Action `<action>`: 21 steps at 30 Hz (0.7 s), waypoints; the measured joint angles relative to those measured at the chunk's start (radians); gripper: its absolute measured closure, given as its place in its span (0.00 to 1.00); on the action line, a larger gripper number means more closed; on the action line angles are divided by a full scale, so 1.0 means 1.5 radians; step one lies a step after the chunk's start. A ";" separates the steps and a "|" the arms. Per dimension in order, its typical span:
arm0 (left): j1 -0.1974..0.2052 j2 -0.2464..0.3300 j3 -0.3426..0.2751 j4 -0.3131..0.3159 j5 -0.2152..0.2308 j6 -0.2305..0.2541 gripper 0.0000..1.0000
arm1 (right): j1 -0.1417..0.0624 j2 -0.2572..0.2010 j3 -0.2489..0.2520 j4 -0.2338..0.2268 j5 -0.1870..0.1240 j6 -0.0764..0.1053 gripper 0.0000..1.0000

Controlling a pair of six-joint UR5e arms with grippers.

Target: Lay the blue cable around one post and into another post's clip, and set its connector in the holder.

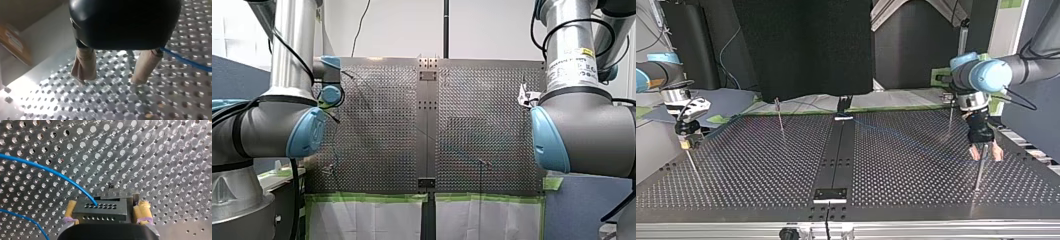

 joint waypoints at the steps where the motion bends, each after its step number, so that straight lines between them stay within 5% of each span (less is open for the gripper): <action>1: -0.004 0.001 -0.001 -0.007 -0.004 0.007 0.00 | 0.000 0.000 0.000 0.000 0.000 0.000 0.00; 9: -0.028 0.021 -0.019 -0.050 -0.007 0.045 0.00 | 0.000 0.000 0.000 0.000 0.000 0.000 0.00; 21: -0.047 0.027 -0.022 -0.090 -0.019 0.048 0.00 | 0.000 0.000 0.000 0.000 0.000 0.000 0.00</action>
